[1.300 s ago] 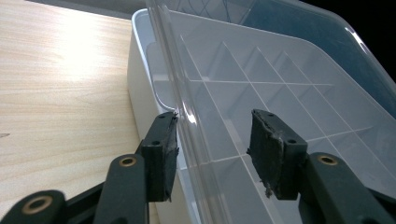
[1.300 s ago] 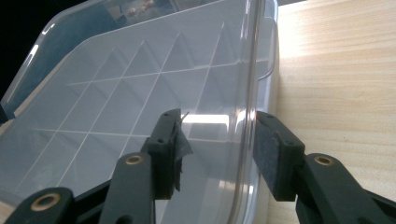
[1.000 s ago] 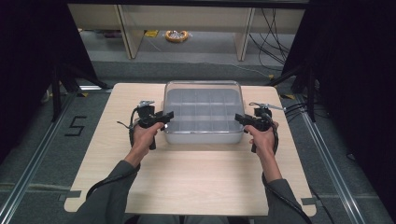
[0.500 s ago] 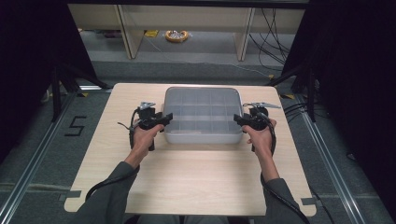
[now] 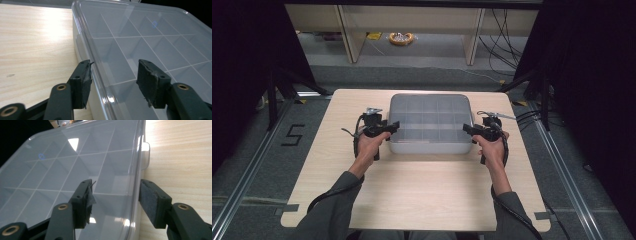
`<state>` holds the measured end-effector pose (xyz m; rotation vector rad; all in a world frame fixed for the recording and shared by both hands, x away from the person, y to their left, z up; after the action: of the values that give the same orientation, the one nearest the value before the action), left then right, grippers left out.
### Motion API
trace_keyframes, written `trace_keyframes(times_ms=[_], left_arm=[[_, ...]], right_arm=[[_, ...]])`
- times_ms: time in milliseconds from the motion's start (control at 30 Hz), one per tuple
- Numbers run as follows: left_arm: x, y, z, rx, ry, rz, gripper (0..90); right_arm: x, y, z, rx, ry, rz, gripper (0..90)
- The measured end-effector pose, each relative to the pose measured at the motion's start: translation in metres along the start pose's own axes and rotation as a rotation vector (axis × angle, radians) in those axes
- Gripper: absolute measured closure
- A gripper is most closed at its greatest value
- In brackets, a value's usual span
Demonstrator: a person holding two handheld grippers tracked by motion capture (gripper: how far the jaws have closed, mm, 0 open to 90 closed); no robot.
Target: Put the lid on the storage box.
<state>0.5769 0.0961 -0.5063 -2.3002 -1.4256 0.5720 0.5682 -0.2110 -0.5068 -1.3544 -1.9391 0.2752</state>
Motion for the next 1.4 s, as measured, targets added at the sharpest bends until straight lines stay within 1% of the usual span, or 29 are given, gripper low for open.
trace_keyframes(times_ms=[67, 167, 200, 267, 300, 333, 367, 400, 433, 600, 633, 667, 700, 733, 800, 833, 867, 900, 933, 967, 1000, 1100, 1133, 1167, 1233, 1267, 1300, 1333, 1400], left_arm=[[0.001, 0.001, 0.001, 0.006, -0.008, 0.003, 45.3], [0.001, 0.001, 0.001, 0.01, -0.034, 0.014, 44.7], [0.002, 0.001, 0.001, 0.008, -0.039, 0.008, 44.0], [0.004, -0.001, 0.0, 0.0, -0.052, 0.012, 43.7], [0.004, -0.003, 0.0, -0.002, -0.057, 0.013, 43.5], [0.005, -0.004, 0.0, -0.001, -0.056, 0.011, 43.0], [0.006, -0.007, -0.001, -0.008, -0.057, 0.015, 42.2], [0.006, -0.009, -0.001, -0.009, -0.058, 0.021, 41.6], [0.006, -0.009, -0.001, -0.009, -0.058, 0.021, 41.2], [0.006, -0.02, -0.002, -0.021, -0.062, 0.041, 41.0], [0.006, -0.023, -0.002, -0.024, -0.064, 0.046, 40.9], [0.006, -0.025, -0.002, -0.02, -0.068, 0.056, 40.3], [0.005, -0.029, -0.002, -0.017, -0.068, 0.067, 39.1], [0.005, -0.029, -0.002, -0.017, -0.068, 0.067, 39.0], [0.003, -0.033, -0.001, -0.014, -0.045, 0.071, 38.7], [0.001, -0.037, 0.001, -0.009, -0.036, 0.078, 38.2], [0.001, -0.037, 0.001, -0.009, -0.036, 0.078, 37.9], [0.0, -0.038, 0.002, -0.013, -0.036, 0.081, 37.9], [-0.002, -0.04, 0.004, -0.009, -0.036, 0.092, 37.6], [-0.003, -0.041, 0.006, -0.006, -0.034, 0.097, 36.8], [-0.008, -0.045, 0.011, 0.001, -0.024, 0.117, 36.8], [-0.01, -0.049, 0.014, -0.004, -0.022, 0.127, 36.2], [-0.01, -0.051, 0.015, -0.008, -0.017, 0.132, 35.9], [-0.011, -0.055, 0.017, -0.022, -0.016, 0.139, 35.6], [-0.011, -0.057, 0.019, -0.019, -0.018, 0.142, 35.1], [-0.011, -0.058, 0.02, -0.016, -0.014, 0.141, 35.1], [-0.01, -0.059, 0.021, -0.009, -0.011, 0.143, 34.4], [-0.01, -0.061, 0.021, -0.01, -0.01, 0.148, 33.9], [-0.012, -0.063, 0.021, -0.018, -0.019, 0.154, 32.8]], right_arm=[[-0.002, 0.0, -0.001, -0.006, 0.01, -0.004, 48.6], [-0.003, -0.002, -0.003, -0.011, 0.017, -0.004, 48.0], [-0.003, -0.004, -0.004, -0.011, 0.033, -0.005, 47.7], [-0.005, -0.007, -0.005, -0.02, 0.028, 0.001, 47.1], [-0.005, -0.01, -0.006, -0.021, 0.036, -0.007, 46.9], [-0.007, -0.012, -0.007, -0.034, 0.029, -0.01, 46.4], [0.0, -0.02, -0.003, -0.001, 0.133, -0.014, 46.2], [-0.009, -0.02, -0.007, -0.035, 0.028, -0.008, 46.0], [-0.008, -0.022, -0.007, -0.035, 0.031, -0.022, 45.9], [-0.008, -0.029, -0.006, -0.045, 0.018, -0.021, 45.4], [0.0, -0.033, -0.002, -0.022, 0.097, -0.035, 45.3], [0.002, -0.035, 0.0, -0.006, 0.119, -0.03, 45.3], [0.004, -0.038, 0.0, -0.02, 0.091, -0.049, 45.1], [0.004, -0.038, 0.0, -0.02, 0.091, -0.049, 45.1], [0.01, -0.041, 0.004, -0.017, 0.087, -0.066, 44.4], [0.012, -0.041, 0.003, -0.031, 0.076, -0.073, 44.2], [0.012, -0.041, 0.003, -0.031, 0.076, -0.073, 44.2], [0.011, -0.041, 0.004, -0.039, 0.046, -0.067, 44.0], [0.014, -0.043, 0.005, -0.037, 0.055, -0.072, 43.8], [0.017, -0.044, 0.007, -0.024, 0.036, -0.078, 42.9], [0.018, -0.045, 0.007, -0.032, 0.024, -0.08, 42.8], [0.023, -0.047, 0.009, -0.022, 0.02, -0.094, 42.7], [0.022, -0.046, 0.009, -0.034, -0.013, -0.085, 42.0], [0.025, -0.048, 0.011, -0.023, 0.0, -0.09, 41.6], [0.024, -0.047, 0.01, -0.038, -0.016, -0.088, 41.1], [0.025, -0.049, 0.012, -0.021, -0.013, -0.08, 40.7], [0.028, -0.05, 0.013, -0.015, -0.001, -0.094, 40.2], [0.028, -0.049, 0.014, -0.021, -0.019, -0.094, 38.2], [0.03, -0.05, 0.016, -0.011, -0.01, -0.096, 36.9]])
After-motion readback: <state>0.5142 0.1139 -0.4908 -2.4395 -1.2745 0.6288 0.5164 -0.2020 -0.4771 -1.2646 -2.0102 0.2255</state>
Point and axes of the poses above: each handheld gripper's, and its own axes: y roughly forward along the jaws, z roughly out of its underside, x roughly to its left, the point moved 9 cm from there along y, roughly forward along the jaws, and after that the axes turned 9 degrees about y, right-handed, at the moved point
